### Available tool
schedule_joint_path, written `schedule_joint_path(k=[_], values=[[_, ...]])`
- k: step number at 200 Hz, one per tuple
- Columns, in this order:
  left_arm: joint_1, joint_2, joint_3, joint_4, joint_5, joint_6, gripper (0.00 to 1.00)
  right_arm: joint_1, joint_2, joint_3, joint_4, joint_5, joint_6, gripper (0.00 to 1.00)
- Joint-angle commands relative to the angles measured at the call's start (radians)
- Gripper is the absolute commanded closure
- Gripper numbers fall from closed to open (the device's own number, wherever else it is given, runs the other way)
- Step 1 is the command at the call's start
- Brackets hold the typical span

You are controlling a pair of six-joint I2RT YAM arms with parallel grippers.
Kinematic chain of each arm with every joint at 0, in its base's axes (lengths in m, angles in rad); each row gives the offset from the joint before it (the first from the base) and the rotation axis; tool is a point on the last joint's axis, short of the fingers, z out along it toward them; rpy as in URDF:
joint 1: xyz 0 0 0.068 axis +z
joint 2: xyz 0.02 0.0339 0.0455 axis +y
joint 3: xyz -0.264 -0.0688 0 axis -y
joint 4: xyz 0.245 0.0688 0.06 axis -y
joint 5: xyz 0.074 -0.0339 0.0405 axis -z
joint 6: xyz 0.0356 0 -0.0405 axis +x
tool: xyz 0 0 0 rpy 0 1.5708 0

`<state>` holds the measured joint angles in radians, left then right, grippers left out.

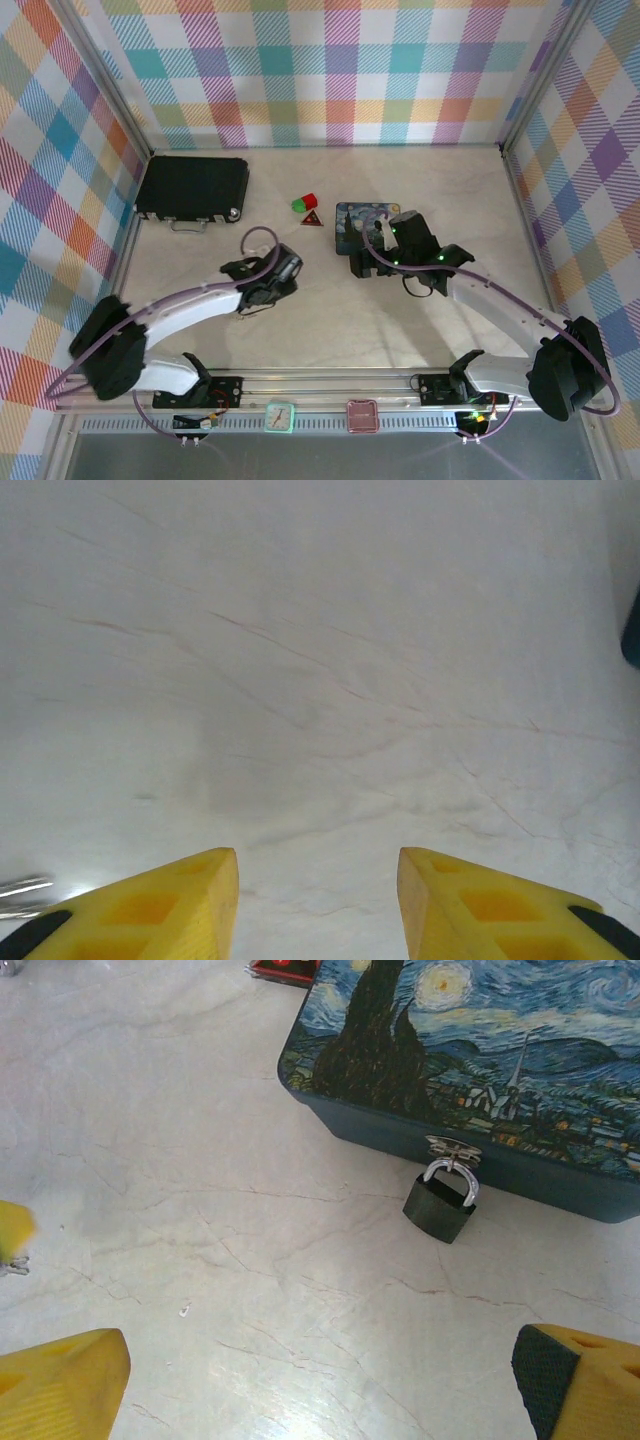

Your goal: Unlock the padlock with the key

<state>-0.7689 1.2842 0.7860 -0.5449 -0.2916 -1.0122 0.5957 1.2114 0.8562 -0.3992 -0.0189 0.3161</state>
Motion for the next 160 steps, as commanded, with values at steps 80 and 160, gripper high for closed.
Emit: schedule_joint_path(k=[80,160], values=[[0.187,-0.206,-0.242,-0.168,-0.017,0.055,0.56,0.038,0.099,0.085,0.005,0.009,0.007,0.01],[0.081,0.009,-0.179,0.016,0.119,0.024,0.78,0.045,0.027,0.064,-0.055,0.082,0.009,0.01]])
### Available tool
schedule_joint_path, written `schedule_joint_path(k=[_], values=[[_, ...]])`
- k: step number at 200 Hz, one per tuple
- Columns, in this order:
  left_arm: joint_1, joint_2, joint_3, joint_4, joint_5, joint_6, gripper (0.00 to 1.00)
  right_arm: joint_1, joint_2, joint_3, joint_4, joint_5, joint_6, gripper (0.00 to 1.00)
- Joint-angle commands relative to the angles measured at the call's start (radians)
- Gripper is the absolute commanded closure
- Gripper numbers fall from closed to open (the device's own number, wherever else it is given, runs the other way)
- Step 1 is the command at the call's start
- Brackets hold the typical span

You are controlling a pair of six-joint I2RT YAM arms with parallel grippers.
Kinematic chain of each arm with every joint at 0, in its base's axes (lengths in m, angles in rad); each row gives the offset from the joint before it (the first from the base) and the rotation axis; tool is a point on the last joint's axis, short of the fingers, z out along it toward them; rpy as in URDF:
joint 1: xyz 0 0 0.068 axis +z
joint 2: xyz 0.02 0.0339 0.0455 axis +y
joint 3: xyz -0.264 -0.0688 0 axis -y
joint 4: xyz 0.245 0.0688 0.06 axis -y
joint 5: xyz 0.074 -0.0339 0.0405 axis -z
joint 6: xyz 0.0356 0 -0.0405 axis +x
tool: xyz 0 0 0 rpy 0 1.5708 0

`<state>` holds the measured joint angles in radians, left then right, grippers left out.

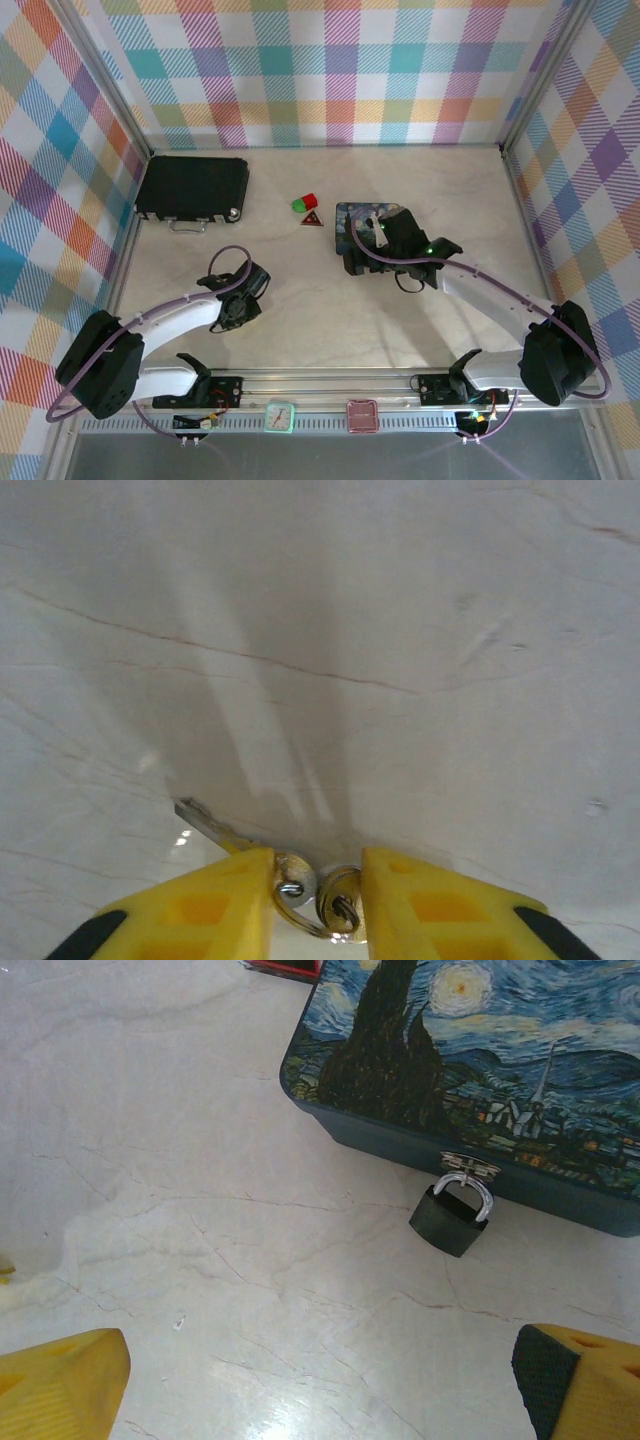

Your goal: Unlock the padlock with the key

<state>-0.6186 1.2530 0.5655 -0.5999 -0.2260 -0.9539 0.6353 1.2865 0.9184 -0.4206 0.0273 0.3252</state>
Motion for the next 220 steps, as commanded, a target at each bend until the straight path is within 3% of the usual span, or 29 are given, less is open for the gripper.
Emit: schedule_joint_path(k=[1,50,77,98,120,152,177,220], values=[[-0.075,0.042,0.044,0.072,0.053,-0.036,0.78,0.005,-0.049,0.001,-0.035,0.037,-0.001,0.01],[-0.243,0.298,0.257,0.254,0.113,-0.096,0.76,0.005,-0.088,-0.020,-0.092,0.117,-0.015,0.01],[-0.243,0.360,0.323,0.250,0.128,-0.059,0.62,0.007,-0.089,-0.041,-0.102,0.056,-0.035,0.01],[-0.167,0.295,0.292,0.219,0.100,-0.022,0.53,0.018,-0.083,-0.064,-0.066,-0.099,-0.044,0.03],[-0.051,0.202,0.248,0.194,0.060,0.022,0.48,0.086,-0.050,-0.081,-0.023,-0.134,0.003,0.08],[0.135,0.122,0.195,0.252,0.092,0.078,0.44,0.224,0.099,-0.045,0.014,-0.067,0.189,0.11],[0.224,0.083,0.164,0.313,0.101,0.092,0.44,0.338,0.239,0.039,0.013,0.028,0.246,0.12],[0.320,0.010,0.106,0.412,0.111,0.080,0.44,0.377,0.450,0.201,-0.034,0.096,0.319,0.28]])
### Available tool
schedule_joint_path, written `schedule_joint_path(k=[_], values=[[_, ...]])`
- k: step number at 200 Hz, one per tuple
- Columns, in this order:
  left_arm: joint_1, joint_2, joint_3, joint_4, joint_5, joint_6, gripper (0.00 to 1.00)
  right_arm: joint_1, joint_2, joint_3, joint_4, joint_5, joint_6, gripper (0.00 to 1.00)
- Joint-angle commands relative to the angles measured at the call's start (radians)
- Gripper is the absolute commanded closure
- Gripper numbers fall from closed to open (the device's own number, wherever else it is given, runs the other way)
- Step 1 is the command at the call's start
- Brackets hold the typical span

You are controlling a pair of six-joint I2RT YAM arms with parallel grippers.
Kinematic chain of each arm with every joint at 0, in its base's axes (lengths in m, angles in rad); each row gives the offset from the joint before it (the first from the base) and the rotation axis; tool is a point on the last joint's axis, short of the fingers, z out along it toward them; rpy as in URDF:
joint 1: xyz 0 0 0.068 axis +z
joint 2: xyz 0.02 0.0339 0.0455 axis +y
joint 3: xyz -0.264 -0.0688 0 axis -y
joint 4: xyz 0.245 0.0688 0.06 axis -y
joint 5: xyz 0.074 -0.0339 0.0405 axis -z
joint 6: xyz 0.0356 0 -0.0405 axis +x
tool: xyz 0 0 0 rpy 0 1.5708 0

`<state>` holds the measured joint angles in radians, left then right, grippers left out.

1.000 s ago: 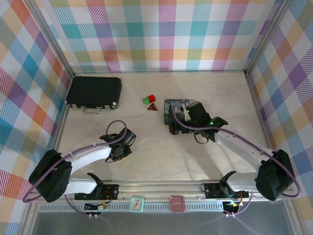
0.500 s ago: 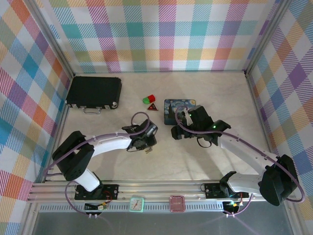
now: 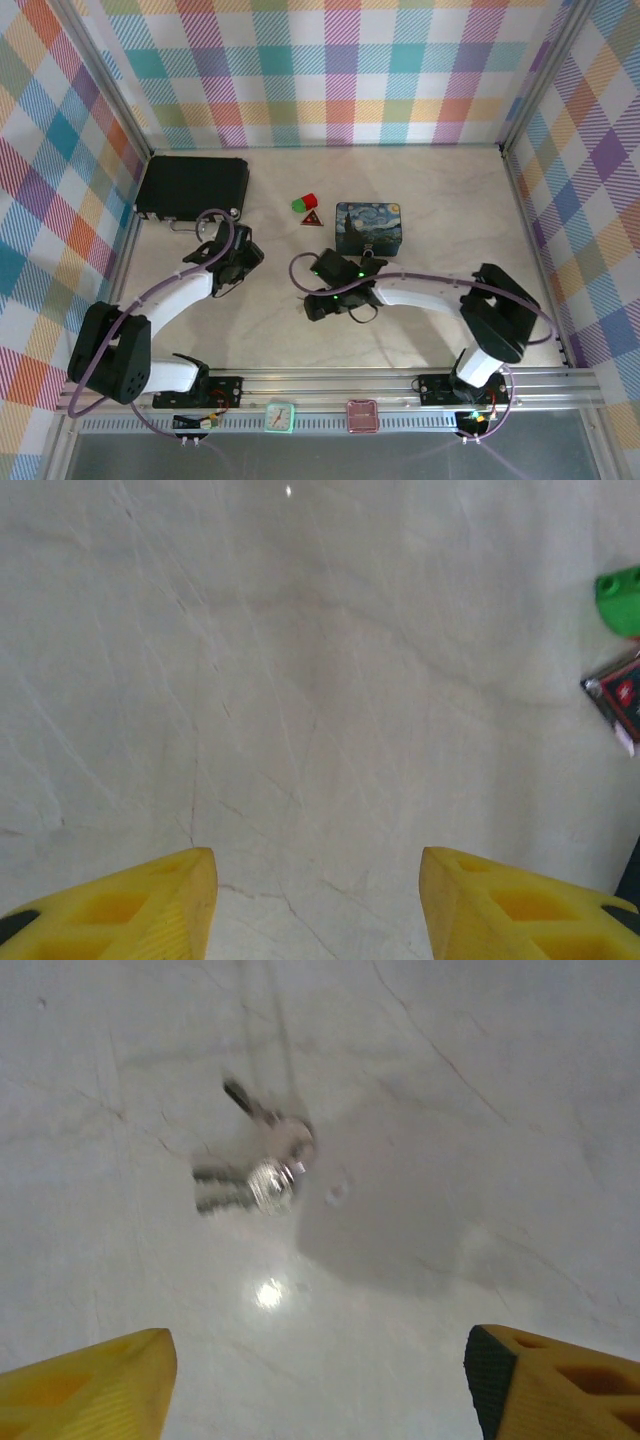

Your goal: Unlock the padlock with the key

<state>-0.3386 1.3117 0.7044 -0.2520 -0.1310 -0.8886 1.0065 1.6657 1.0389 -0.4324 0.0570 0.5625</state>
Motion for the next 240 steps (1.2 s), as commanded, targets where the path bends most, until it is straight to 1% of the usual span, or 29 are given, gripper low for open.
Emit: schedule_joint_path(k=[1,27,53,74,90,116,134,155,175,184,193,200,218,240], values=[[0.041,-0.050,-0.034,0.065,0.016,0.015,0.44,0.008,0.075,0.085,-0.023,0.068,0.083,0.28],[0.044,-0.088,-0.065,0.064,0.014,0.016,0.45,0.018,0.183,0.179,-0.060,0.092,0.131,0.33],[0.047,-0.131,-0.114,0.066,0.021,-0.003,0.45,0.032,0.268,0.260,-0.107,0.117,0.149,0.48],[0.050,-0.156,-0.138,0.053,0.008,-0.010,0.45,0.045,0.320,0.302,-0.145,0.110,0.157,0.54],[0.053,-0.169,-0.144,0.045,-0.001,-0.012,0.45,0.063,0.351,0.321,-0.177,0.116,0.164,0.55],[0.056,-0.189,-0.144,0.042,-0.007,-0.016,0.45,0.080,0.382,0.340,-0.226,0.114,0.174,0.54],[0.056,-0.197,-0.141,0.038,-0.012,-0.019,0.45,0.087,0.381,0.337,-0.247,0.135,0.178,0.57],[0.056,-0.202,-0.133,0.028,-0.011,-0.018,0.44,0.101,0.367,0.331,-0.271,0.180,0.170,0.58],[0.056,-0.203,-0.131,0.026,-0.011,-0.017,0.44,0.104,0.371,0.316,-0.259,0.170,0.148,0.62],[0.056,-0.198,-0.139,0.036,-0.021,-0.028,0.44,0.105,0.382,0.311,-0.252,0.153,0.137,0.68],[0.057,-0.188,-0.150,0.067,-0.025,-0.038,0.45,0.106,0.394,0.311,-0.252,0.141,0.138,0.79],[0.056,-0.175,-0.151,0.089,-0.029,-0.035,0.45,0.108,0.400,0.305,-0.248,0.134,0.145,0.84],[0.056,-0.151,-0.127,0.087,-0.030,-0.029,0.45,0.107,0.388,0.272,-0.222,0.125,0.166,0.92],[0.052,-0.170,-0.139,0.125,-0.013,-0.026,0.44,0.104,0.344,0.231,-0.154,0.127,0.150,1.00]])
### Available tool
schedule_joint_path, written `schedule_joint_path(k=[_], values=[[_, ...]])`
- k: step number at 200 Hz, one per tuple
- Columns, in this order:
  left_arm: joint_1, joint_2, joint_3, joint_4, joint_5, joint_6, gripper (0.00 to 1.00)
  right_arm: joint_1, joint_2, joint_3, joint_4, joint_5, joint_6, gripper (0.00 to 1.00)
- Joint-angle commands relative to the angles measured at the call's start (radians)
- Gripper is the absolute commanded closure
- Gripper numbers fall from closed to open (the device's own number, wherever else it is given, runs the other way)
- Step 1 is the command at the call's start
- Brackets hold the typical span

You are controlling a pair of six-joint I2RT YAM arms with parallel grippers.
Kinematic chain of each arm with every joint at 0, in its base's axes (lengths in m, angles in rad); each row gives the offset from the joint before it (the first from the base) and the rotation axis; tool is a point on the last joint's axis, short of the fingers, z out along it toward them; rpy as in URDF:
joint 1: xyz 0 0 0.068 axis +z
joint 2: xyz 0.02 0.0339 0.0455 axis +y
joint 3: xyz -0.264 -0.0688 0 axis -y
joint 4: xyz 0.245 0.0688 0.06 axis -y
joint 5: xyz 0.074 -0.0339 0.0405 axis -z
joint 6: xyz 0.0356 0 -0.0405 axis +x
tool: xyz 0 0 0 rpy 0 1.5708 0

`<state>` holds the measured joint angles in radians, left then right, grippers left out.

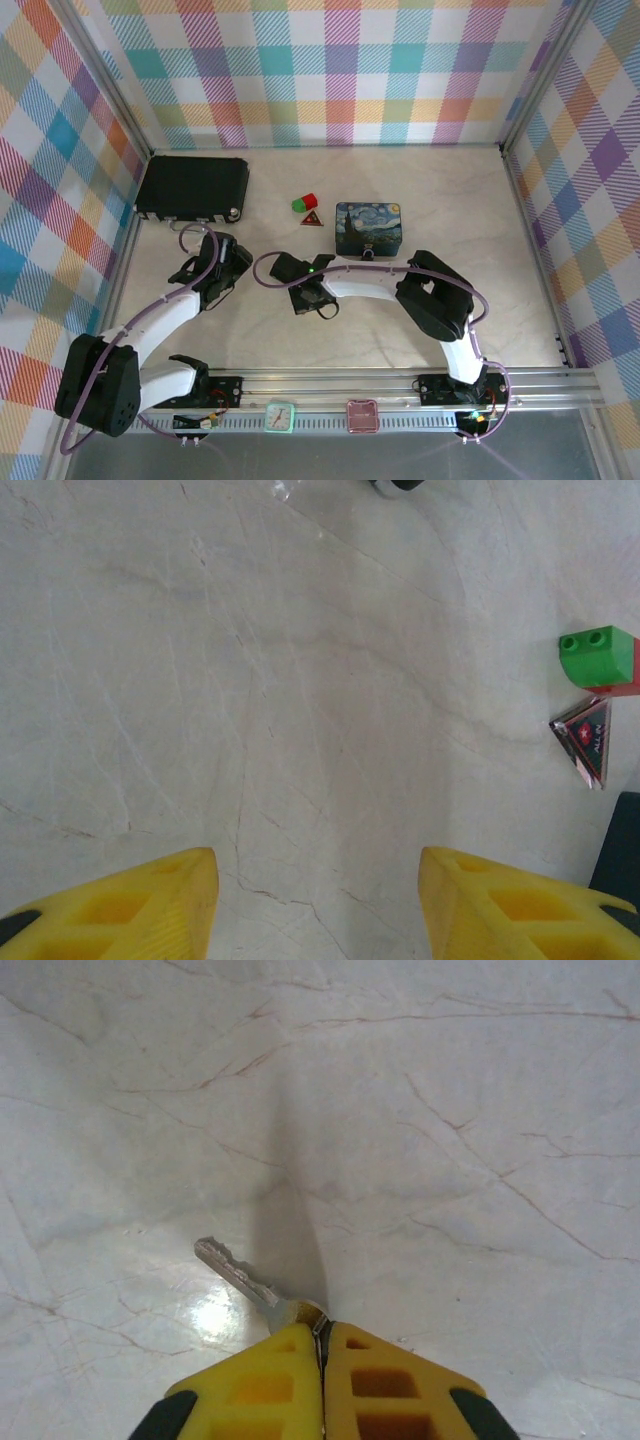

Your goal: Unlock the padlock with the key

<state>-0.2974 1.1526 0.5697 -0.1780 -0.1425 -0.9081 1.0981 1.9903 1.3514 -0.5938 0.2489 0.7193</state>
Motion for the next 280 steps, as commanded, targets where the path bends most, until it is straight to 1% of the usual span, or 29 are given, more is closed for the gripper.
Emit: schedule_joint_path(k=[1,26,53,76,108,125,149,163,180,211,230,241,254,280], values=[[0.010,-0.012,-0.006,0.056,0.000,-0.007,0.44,0.013,0.017,-0.084,0.011,-0.064,-0.007,1.00],[0.008,-0.015,-0.009,0.119,0.071,0.018,0.44,-0.007,-0.041,-0.132,0.075,-0.064,-0.029,1.00],[-0.020,0.009,-0.021,0.229,0.168,-0.011,0.43,-0.037,-0.142,-0.211,0.170,-0.077,-0.093,1.00],[-0.100,0.036,-0.018,0.298,0.185,-0.037,0.43,-0.080,-0.266,-0.288,0.212,-0.072,-0.124,1.00],[-0.233,0.097,-0.007,0.431,0.187,-0.090,0.44,-0.153,-0.452,-0.416,0.276,-0.077,-0.101,1.00],[-0.280,0.141,0.016,0.522,0.223,-0.105,0.44,-0.195,-0.530,-0.457,0.287,-0.077,-0.098,1.00],[-0.332,0.199,0.052,0.612,0.227,-0.131,0.44,-0.243,-0.626,-0.510,0.345,-0.064,-0.124,1.00],[-0.347,0.246,0.073,0.663,0.244,-0.166,0.45,-0.276,-0.656,-0.521,0.372,-0.084,-0.126,1.00],[-0.371,0.294,0.082,0.777,0.264,-0.229,0.46,-0.307,-0.673,-0.515,0.393,-0.106,-0.130,1.00],[-0.415,0.409,0.096,0.984,0.310,-0.319,0.47,-0.324,-0.685,-0.499,0.410,-0.114,-0.120,1.00],[-0.432,0.465,0.085,1.104,0.310,-0.361,0.48,-0.330,-0.693,-0.498,0.419,-0.120,-0.110,1.00],[-0.437,0.480,0.083,1.123,0.309,-0.368,0.49,-0.335,-0.698,-0.503,0.426,-0.125,-0.101,1.00],[-0.440,0.491,0.092,1.106,0.318,-0.367,0.50,-0.344,-0.700,-0.512,0.444,-0.130,-0.087,1.00],[-0.448,0.508,0.104,1.092,0.341,-0.369,0.60,-0.357,-0.698,-0.529,0.482,-0.153,-0.070,1.00]])
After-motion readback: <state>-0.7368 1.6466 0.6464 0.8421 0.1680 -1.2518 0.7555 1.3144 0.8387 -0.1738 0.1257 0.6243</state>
